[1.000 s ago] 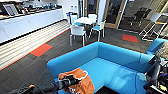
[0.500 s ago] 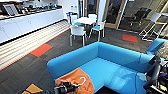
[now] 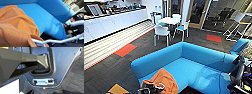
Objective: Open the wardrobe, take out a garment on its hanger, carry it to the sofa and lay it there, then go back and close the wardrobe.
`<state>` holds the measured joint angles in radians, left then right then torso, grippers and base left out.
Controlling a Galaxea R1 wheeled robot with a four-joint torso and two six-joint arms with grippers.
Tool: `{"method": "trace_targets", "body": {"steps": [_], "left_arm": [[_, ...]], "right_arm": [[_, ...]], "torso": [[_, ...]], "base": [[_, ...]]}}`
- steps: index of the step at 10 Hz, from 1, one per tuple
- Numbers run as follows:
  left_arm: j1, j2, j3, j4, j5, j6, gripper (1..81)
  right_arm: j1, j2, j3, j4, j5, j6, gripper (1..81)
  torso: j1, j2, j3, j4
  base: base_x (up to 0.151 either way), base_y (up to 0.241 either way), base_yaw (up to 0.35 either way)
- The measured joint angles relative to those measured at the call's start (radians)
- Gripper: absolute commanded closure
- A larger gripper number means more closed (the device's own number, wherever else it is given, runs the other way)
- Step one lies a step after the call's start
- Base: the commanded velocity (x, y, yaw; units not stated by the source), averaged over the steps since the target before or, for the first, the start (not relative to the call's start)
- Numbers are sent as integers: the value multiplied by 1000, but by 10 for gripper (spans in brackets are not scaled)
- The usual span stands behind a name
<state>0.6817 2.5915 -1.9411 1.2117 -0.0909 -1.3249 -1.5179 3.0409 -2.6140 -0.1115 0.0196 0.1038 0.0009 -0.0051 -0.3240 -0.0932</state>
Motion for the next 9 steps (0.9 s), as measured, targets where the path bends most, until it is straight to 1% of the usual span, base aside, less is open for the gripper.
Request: {"method": "trace_targets", "body": {"steps": [2,5,8,9], "left_arm": [[0,-1,2,15,5,0,10],[45,-2,2,81,84,3,10],[67,-7,-34,109,92,3,10],[72,-21,-39,137,119,3,10]], "right_arm": [[0,0,0,0,0,0,10],[0,0,0,-2,0,0,10],[0,0,0,-3,1,0,10],[0,0,0,-3,1,0,10]], "torso": [[0,0,0,0],[0,0,0,0],[-1,0,0,0],[-1,0,0,0]], "base": [[0,0,0],[0,0,0],[0,0,0],[0,0,0]]}}
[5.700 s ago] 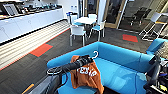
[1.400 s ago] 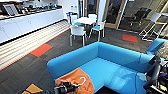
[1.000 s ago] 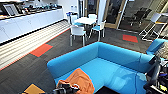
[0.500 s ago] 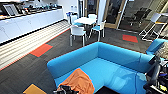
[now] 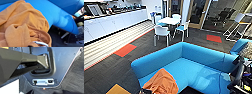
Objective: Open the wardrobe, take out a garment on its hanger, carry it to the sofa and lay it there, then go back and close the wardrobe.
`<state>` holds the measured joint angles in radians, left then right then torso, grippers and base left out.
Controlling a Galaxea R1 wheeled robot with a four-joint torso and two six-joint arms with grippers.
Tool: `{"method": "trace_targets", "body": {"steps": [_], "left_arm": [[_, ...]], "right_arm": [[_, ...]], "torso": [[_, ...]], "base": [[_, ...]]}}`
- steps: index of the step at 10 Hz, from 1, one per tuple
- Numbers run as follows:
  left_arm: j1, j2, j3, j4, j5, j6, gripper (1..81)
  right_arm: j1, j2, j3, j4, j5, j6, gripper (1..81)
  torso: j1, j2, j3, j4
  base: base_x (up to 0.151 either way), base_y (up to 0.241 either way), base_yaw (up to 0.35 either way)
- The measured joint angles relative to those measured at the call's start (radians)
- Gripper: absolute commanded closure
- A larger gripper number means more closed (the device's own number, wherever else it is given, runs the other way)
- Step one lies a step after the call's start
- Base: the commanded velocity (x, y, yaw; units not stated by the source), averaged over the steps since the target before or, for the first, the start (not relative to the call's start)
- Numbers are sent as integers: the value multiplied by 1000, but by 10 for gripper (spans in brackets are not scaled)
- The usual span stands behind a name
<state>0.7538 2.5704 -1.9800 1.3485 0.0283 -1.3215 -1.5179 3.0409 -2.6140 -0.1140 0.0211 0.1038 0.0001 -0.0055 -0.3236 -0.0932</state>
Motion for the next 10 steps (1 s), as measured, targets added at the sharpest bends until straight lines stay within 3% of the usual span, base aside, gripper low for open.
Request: {"method": "trace_targets", "body": {"steps": [2,10], "left_arm": [[44,-16,-21,37,69,0,10],[200,-2,-179,46,70,-11,10]], "right_arm": [[0,0,0,-2,1,-1,10],[0,0,0,-8,1,-1,10]], "torso": [[0,0,0,0],[-1,0,0,0]], "base": [[0,0,0],[0,0,0]]}}
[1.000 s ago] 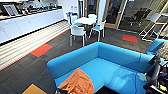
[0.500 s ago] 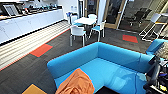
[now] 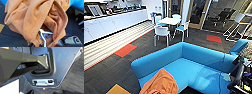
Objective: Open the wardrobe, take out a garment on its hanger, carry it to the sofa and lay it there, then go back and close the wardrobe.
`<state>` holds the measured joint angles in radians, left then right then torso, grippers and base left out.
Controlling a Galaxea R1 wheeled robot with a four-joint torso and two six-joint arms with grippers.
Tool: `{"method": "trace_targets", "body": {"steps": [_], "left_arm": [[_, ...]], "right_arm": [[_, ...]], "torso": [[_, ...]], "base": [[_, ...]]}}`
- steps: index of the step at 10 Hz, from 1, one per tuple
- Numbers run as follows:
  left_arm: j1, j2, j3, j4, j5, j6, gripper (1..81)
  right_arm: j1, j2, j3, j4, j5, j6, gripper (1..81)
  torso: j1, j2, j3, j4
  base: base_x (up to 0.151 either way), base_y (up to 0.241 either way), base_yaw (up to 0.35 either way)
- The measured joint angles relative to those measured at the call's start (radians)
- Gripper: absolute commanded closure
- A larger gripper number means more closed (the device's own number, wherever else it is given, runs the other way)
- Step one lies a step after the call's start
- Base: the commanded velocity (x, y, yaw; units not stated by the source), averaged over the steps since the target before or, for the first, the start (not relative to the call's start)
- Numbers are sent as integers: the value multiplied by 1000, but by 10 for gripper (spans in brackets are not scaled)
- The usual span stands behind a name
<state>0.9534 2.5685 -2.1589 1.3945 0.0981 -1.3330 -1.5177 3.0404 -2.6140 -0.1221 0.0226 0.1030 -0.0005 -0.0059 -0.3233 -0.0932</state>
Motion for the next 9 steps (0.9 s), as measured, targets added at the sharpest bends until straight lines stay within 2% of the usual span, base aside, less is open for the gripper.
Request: {"method": "trace_targets", "body": {"steps": [5,9], "left_arm": [[91,28,-55,1,-5,0,10],[140,97,-263,1,-14,0,10]], "right_arm": [[0,0,0,-3,0,0,10],[0,0,0,-3,0,0,10]], "torso": [[-1,0,1,0],[-1,0,2,0]], "base": [[0,0,0],[0,0,0]]}}
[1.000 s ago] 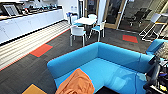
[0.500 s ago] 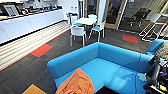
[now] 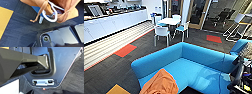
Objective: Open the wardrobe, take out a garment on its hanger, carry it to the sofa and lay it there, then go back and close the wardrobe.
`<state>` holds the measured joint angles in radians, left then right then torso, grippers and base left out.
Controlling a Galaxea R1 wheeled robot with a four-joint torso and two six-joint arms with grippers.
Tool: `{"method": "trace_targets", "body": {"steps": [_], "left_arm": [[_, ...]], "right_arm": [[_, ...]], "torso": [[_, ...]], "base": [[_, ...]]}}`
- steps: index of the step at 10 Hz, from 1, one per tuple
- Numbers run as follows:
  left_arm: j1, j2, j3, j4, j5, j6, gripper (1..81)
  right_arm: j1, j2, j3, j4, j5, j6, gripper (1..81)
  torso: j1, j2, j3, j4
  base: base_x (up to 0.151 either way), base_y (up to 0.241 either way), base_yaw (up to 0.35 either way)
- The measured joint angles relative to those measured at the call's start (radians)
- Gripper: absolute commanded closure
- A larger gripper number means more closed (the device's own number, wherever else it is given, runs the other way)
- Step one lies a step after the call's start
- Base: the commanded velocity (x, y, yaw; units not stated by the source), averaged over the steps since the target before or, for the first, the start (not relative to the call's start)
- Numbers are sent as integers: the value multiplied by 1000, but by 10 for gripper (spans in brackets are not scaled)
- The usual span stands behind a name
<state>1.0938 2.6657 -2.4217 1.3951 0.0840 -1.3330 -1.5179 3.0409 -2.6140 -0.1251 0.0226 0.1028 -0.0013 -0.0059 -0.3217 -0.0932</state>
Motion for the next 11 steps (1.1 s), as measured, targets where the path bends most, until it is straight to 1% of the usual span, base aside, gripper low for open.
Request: {"method": "trace_targets", "body": {"steps": [1,2,4,5,7,10,11], "left_arm": [[16,18,-40,0,-9,0,10],[40,36,-56,0,-34,0,10],[92,59,-57,9,-170,0,10],[109,60,-57,15,-209,0,10],[141,57,-64,17,-241,0,10],[198,66,-65,20,-250,3,10],[213,76,-67,20,-250,5,10]], "right_arm": [[0,0,0,0,0,0,10],[0,0,-1,0,0,1,10],[0,0,-3,0,0,2,10],[1,1,-7,0,3,2,10],[15,3,-18,0,4,2,10],[26,4,-35,0,4,2,10],[26,6,-39,-1,4,2,10]], "torso": [[0,0,0,0],[0,0,0,0],[0,-1,0,0],[0,-1,0,0],[0,-1,0,0],[0,-2,1,0],[0,-2,1,0]], "base": [[0,0,0],[0,0,0],[0,0,0],[0,0,0],[0,0,0],[0,0,0],[-65,0,0]]}}
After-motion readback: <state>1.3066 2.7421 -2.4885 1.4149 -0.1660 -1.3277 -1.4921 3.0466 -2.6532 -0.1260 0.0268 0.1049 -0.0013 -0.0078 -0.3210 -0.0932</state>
